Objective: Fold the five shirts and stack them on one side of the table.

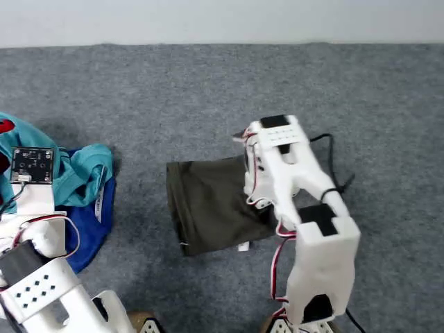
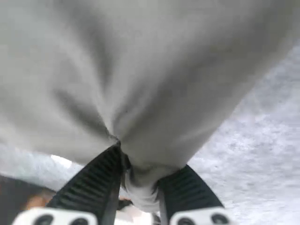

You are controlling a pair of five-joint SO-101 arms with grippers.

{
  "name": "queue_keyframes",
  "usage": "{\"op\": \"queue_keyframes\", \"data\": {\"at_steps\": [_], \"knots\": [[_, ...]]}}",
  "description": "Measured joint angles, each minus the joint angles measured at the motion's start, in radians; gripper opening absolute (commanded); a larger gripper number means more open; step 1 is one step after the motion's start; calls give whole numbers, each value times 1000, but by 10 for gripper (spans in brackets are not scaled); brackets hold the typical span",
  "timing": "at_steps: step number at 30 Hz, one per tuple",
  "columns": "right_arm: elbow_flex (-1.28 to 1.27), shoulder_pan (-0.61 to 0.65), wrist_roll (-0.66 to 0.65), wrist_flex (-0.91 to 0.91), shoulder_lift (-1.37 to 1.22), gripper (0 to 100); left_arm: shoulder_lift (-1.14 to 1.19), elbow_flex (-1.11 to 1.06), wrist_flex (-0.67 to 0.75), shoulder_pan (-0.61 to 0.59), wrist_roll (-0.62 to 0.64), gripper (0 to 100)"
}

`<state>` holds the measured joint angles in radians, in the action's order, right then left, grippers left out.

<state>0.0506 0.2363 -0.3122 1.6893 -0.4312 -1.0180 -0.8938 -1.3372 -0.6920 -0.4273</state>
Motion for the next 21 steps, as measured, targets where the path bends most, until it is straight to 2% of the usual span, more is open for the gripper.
{"op": "queue_keyframes", "data": {"at_steps": [3, 8, 13, 16, 21], "knots": [[0, -95, -189, 12, 51, 10, 0, 0, 0, 0, 0, 15], [8, -281, -595, -20, 69, 9, 0, 0, 0, 0, 0, 15], [133, -374, -928, -192, 69, 9, 0, 0, 0, 0, 0, 15], [146, -358, -1040, -310, 69, 9, 0, 0, -2, 0, 0, 15], [146, -276, -1071, -410, 69, 32, 0, 0, -15, 0, 0, 15]]}}
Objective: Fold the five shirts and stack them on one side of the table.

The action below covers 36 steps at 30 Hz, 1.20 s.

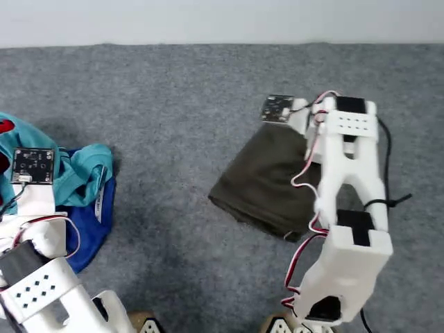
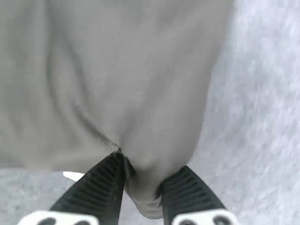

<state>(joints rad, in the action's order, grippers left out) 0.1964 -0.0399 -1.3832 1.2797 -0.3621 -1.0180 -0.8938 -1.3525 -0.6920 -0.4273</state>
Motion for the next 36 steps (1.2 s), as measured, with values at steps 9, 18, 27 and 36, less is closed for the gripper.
{"op": "queue_keyframes", "data": {"at_steps": [9, 18, 27, 36], "knots": [[0, 17, 548, 2, 64, 243, 0, 0, -3, -2, 0, 15], [0, 83, 1399, 313, 264, 245, 0, 0, -3, -2, 0, 15], [0, 163, 1864, 422, 267, 403, 0, 0, -3, -2, 0, 15], [-95, 164, 2007, 267, 207, 473, 0, 0, -3, -2, 0, 15]]}}
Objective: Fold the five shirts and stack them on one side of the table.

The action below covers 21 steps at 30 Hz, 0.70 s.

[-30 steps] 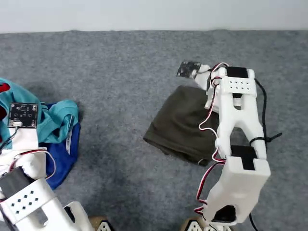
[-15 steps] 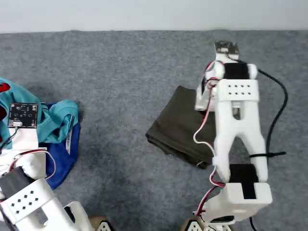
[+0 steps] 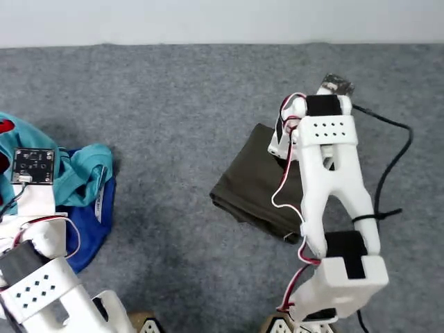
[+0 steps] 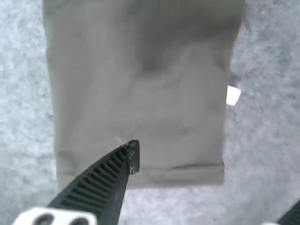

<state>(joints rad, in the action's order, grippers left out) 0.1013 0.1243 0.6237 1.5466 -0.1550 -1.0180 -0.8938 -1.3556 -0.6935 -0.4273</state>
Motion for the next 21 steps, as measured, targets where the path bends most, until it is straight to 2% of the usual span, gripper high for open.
{"op": "queue_keyframes", "data": {"at_steps": [8, 17, 21], "knots": [[-109, 3, 3, -249, -149, 446, 0, 0, 0, 0, 0, 14], [-103, -23, 3, -373, -325, 438, 0, 0, 0, 0, 0, 14], [-81, -28, 3, -361, -350, 301, 0, 0, 0, 0, 0, 14]]}}
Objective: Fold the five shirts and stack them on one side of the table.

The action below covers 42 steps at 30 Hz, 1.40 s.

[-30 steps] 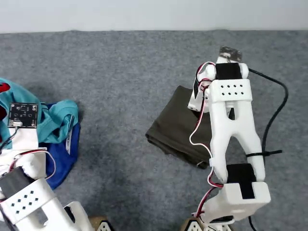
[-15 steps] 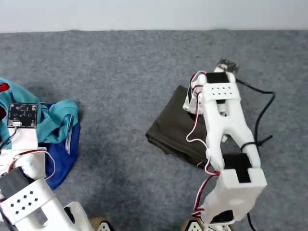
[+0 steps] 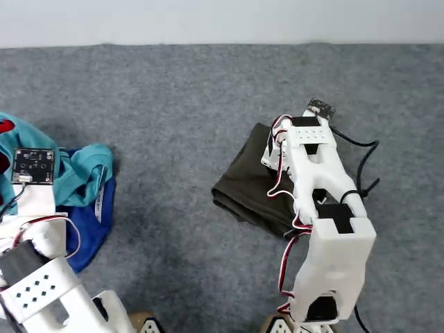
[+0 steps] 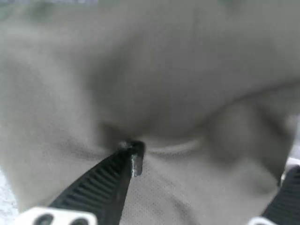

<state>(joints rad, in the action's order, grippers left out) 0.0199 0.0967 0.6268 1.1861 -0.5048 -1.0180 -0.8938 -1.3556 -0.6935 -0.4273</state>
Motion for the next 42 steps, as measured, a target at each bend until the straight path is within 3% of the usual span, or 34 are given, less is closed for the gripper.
{"op": "queue_keyframes", "data": {"at_steps": [5, 6, 8, 18, 26, 33, 42], "knots": [[14, -8, -17, 17, -5, 13, 0, 0, 0, 0, 0, 14], [14, -11, -35, 17, -5, 5, 0, 0, 0, 0, 0, 14], [15, -25, -75, 18, -5, 35, 0, 0, 0, 0, 0, 14], [-2, -130, -288, 92, 51, 9, 0, 0, 0, 0, 0, 14], [-6, -440, -760, 137, 212, 9, 0, 0, 0, 0, 0, 14], [-8, -694, -1172, -20, 226, 9, 0, 0, 0, 0, 0, 14], [-9, -882, -1341, -282, 164, 9, 0, 0, 0, 0, 0, 14]]}}
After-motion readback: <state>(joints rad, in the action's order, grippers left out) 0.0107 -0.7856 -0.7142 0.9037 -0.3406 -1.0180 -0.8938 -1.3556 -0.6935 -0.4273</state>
